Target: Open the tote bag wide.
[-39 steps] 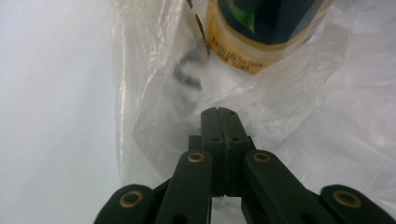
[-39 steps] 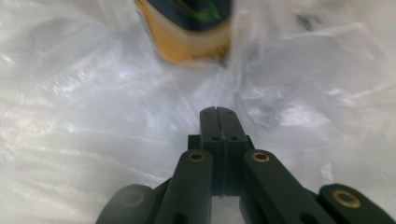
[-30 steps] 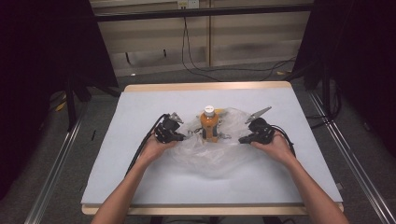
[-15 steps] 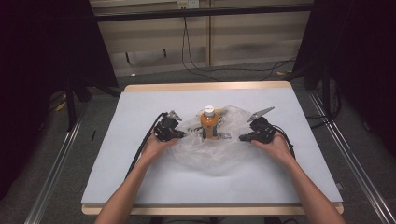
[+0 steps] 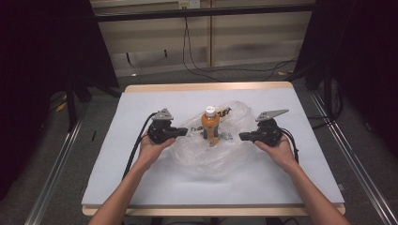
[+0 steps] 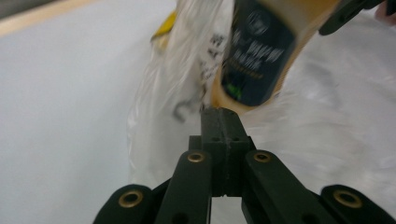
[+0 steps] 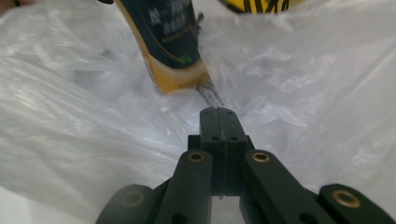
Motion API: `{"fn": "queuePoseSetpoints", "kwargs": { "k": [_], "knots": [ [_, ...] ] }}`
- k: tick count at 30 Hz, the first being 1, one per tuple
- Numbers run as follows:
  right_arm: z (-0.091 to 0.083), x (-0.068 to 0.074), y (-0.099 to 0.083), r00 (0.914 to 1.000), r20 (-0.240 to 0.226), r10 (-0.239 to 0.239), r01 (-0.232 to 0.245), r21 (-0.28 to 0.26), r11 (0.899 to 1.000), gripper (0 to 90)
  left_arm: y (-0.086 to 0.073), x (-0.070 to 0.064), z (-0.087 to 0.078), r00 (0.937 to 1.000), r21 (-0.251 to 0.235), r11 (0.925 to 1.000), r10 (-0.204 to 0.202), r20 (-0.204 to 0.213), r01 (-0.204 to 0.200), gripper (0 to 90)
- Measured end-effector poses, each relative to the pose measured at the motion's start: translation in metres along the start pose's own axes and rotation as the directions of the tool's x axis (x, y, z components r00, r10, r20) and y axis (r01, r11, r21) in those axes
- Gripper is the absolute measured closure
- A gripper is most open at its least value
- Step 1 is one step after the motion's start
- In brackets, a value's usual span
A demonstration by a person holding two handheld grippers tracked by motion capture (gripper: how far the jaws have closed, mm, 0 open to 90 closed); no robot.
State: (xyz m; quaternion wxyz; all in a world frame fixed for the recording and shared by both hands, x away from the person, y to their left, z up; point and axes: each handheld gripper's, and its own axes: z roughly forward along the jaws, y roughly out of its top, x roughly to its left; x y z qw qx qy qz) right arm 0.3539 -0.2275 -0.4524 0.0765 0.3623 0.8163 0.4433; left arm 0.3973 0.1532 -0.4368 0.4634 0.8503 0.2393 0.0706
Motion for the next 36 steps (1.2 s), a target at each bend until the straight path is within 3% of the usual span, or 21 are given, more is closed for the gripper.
{"fn": "queuePoseSetpoints", "kwargs": {
  "k": [2,5,11,14,15,19,21,24,26,29,31,36],
  "knots": [
    [-0.007,0.004,0.000,1.0000,-0.003,0.002,-0.002,-0.035,0.999,90.0,-0.001,-0.002,-0.008,0.9998,-0.047,0.9989,-0.004,0.021,0.005,90.0],
    [-0.017,0.010,-0.001,1.0000,0.002,-0.002,0.002,-0.087,0.996,90.0,-0.002,-0.007,-0.018,1.0000,-0.065,0.9979,0.005,0.007,-0.005,90.0],
    [-0.032,0.019,-0.002,0.9999,0.010,-0.003,0.005,-0.157,0.988,90.0,-0.010,-0.014,-0.034,0.9997,-0.090,0.9960,0.009,0.021,-0.007,89.3],
    [-0.039,0.023,-0.005,0.9998,0.020,-0.006,0.010,-0.199,0.980,87.9,-0.014,-0.018,-0.041,0.9999,-0.105,0.9944,0.001,0.011,0.000,81.4],
    [-0.041,0.024,-0.006,0.9997,0.023,-0.001,0.006,-0.212,0.977,77.8,-0.015,-0.019,-0.044,1.0000,-0.116,0.9932,-0.001,0.008,0.002,76.8],
    [-0.048,0.031,-0.008,0.9987,0.051,-0.001,0.014,-0.250,0.968,54.8,-0.022,-0.027,-0.056,0.9999,-0.153,0.9883,0.000,-0.016,-0.002,61.2],
    [-0.051,0.034,-0.010,0.9984,0.054,0.015,0.001,-0.272,0.962,39.0,-0.025,-0.029,-0.062,0.9994,-0.168,0.9857,-0.012,-0.034,0.006,46.3],
    [-0.057,0.040,-0.013,0.9968,0.080,0.008,0.018,-0.313,0.950,24.8,-0.029,-0.034,-0.070,0.9970,-0.193,0.9812,-0.015,-0.075,0.000,35.0],
    [-0.061,0.042,-0.015,0.9939,0.105,0.033,0.004,-0.331,0.944,11.9,-0.032,-0.036,-0.073,0.9972,-0.204,0.9789,-0.025,-0.070,0.010,26.5],
    [-0.067,0.044,-0.020,0.9893,0.138,0.049,0.006,-0.373,0.928,3.4,-0.037,-0.038,-0.079,0.9959,-0.219,0.9757,-0.033,-0.084,0.014,18.6],
    [-0.072,0.044,-0.025,0.9890,0.134,0.063,-0.005,-0.396,0.918,2.2,-0.042,-0.040,-0.083,0.9935,-0.238,0.9710,-0.051,-0.102,0.026,14.1],
    [-0.082,0.048,-0.039,0.9865,0.145,0.076,-0.014,-0.386,0.922,1.4,-0.054,-0.044,-0.091,0.9903,-0.241,0.9694,-0.074,-0.117,0.044,5.4]
  ]
}}
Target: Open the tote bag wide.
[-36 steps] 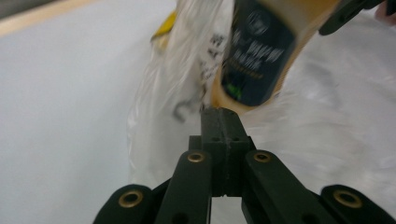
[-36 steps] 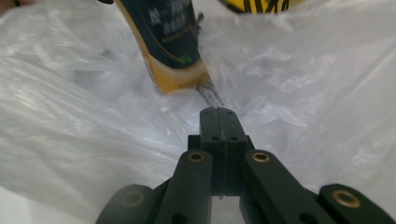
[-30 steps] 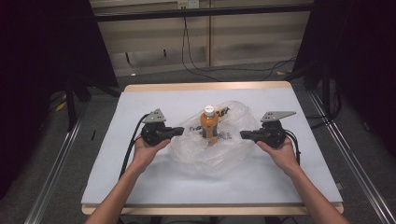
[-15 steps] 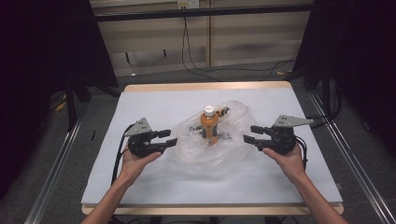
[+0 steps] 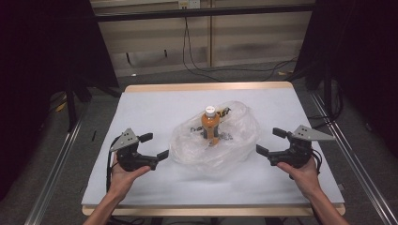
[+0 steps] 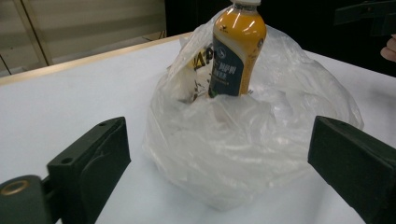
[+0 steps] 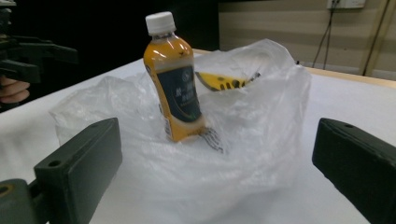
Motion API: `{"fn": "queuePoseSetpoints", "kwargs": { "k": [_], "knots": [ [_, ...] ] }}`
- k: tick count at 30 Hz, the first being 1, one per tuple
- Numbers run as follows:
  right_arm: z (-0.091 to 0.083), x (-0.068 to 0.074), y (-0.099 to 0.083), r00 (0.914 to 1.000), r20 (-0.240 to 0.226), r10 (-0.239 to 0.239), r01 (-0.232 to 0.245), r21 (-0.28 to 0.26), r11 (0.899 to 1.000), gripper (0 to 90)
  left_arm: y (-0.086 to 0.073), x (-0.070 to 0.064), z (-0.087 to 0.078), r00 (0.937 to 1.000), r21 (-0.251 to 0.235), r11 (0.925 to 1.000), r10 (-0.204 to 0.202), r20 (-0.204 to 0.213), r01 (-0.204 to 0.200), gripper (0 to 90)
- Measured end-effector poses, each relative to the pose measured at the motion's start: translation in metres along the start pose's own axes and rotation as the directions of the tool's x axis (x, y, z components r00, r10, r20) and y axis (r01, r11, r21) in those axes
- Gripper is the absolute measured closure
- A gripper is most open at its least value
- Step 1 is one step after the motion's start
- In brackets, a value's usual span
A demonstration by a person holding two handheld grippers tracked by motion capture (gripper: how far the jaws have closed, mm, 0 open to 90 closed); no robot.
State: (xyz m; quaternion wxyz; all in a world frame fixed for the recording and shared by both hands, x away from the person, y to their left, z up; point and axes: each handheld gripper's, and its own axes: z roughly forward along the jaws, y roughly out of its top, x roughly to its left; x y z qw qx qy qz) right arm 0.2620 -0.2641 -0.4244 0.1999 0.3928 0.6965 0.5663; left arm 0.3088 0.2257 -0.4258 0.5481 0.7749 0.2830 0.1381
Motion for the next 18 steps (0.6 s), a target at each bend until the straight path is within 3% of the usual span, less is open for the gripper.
{"fn": "queuePoseSetpoints", "kwargs": {
  "k": [4,8,10,12,14,15,18],
  "knots": [
    [-0.013,0.002,-0.008,0.9992,0.033,0.020,-0.020,0.007,1.000,0.2,-0.010,-0.004,-0.011,0.9999,-0.025,0.9997,0.000,-0.013,-0.001,3.8],
    [-0.026,0.003,-0.015,0.9983,0.055,0.020,-0.021,0.022,1.000,3.1,-0.015,-0.008,-0.021,0.9989,-0.010,0.9996,0.024,-0.039,-0.025,2.8],
    [-0.032,0.003,-0.019,0.9974,0.053,0.049,-0.050,0.031,0.998,2.1,-0.019,-0.011,-0.024,0.9983,-0.017,0.9998,0.012,-0.057,-0.013,2.7],
    [-0.039,0.004,-0.023,0.9958,0.087,0.031,-0.034,0.040,0.999,2.1,-0.025,-0.012,-0.028,0.9977,-0.010,0.9999,0.006,-0.068,-0.007,2.5],
    [-0.046,0.005,-0.028,0.9937,0.106,0.034,-0.036,0.013,0.999,1.9,-0.032,-0.013,-0.031,0.9962,-0.025,0.9995,-0.020,-0.085,0.018,2.5],
    [-0.049,0.006,-0.030,0.9921,0.120,0.039,-0.038,-0.009,0.999,1.1,-0.035,-0.013,-0.032,0.9967,-0.026,0.9992,-0.034,-0.074,0.032,3.0],
    [-0.058,0.010,-0.032,0.9897,0.140,0.029,-0.024,-0.036,0.999,1.2,-0.041,-0.017,-0.036,0.9983,-0.002,1.0000,-0.010,-0.057,0.010,4.5]
  ]
}}
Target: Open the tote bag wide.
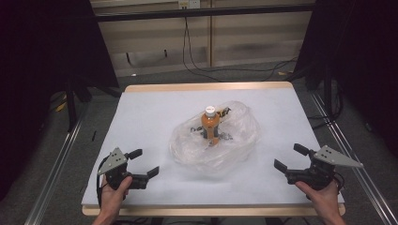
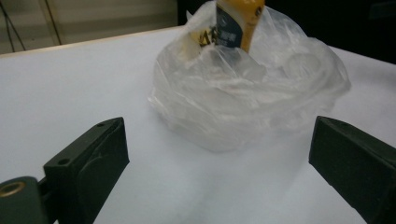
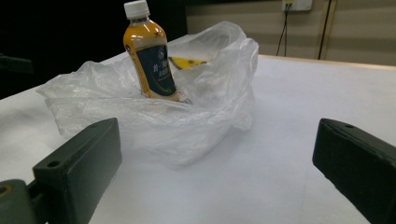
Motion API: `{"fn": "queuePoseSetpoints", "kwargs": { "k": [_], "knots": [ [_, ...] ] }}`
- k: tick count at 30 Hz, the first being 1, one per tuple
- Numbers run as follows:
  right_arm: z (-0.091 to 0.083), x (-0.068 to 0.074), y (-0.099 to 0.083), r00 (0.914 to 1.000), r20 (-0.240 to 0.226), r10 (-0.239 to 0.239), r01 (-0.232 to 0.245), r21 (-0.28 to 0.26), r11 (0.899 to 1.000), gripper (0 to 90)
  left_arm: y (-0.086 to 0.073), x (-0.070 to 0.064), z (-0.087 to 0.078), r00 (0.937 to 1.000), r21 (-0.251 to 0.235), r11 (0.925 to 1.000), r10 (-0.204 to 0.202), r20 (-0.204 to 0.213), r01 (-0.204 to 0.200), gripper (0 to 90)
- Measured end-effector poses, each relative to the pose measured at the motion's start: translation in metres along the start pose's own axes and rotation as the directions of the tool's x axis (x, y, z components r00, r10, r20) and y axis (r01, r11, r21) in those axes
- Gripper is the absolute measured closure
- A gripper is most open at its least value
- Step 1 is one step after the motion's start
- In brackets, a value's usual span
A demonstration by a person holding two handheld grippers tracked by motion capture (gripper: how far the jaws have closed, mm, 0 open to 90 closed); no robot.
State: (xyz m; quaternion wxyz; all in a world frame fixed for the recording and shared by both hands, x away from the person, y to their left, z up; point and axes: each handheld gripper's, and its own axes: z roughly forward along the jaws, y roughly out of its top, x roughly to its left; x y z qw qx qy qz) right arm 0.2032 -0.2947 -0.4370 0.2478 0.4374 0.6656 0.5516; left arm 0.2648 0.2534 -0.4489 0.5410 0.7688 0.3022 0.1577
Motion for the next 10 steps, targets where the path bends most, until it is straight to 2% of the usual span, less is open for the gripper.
{"fn": "queuePoseSetpoints", "kwargs": {
  "k": [2,4,6,7,8,10],
  "knots": [
    [-0.0062,0.0020,-0.0031,0.9996,0.027,-0.006,0.006,-0.012,1.000,1.2,-0.0015,-0.0024,-0.0032,0.9999,-0.008,0.9999,-0.009,-0.010,0.009,4.1],
    [-0.0099,0.0027,-0.0065,0.9995,0.031,0.007,-0.007,-0.013,1.000,1.5,-0.0013,-0.0027,-0.0066,1.0000,-0.016,0.9999,-0.005,-0.002,0.005,4.1],
    [-0.0113,0.0033,-0.0062,0.9995,0.031,0.004,-0.003,-0.010,1.000,1.7,-0.0015,-0.0025,-0.0069,0.9995,-0.013,0.9998,0.015,-0.026,-0.015,4.0],
    [-0.0117,0.0037,-0.0052,0.9995,0.030,0.002,-0.001,-0.012,1.000,2.0,-0.0025,-0.0001,-0.0062,0.9997,-0.014,0.9997,0.022,-0.013,-0.022,4.0],
    [-0.0116,0.0031,-0.0044,0.9994,0.031,-0.011,0.011,-0.016,1.000,2.5,-0.0041,0.0015,-0.0048,0.9996,-0.005,0.9998,0.021,-0.021,-0.021,4.0],
    [-0.0130,0.0015,-0.0046,0.9997,0.025,0.000,0.001,-0.015,1.000,2.5,-0.0064,0.0054,-0.0008,0.9995,0.009,0.9999,0.007,-0.030,-0.006,4.0]
  ]
}}
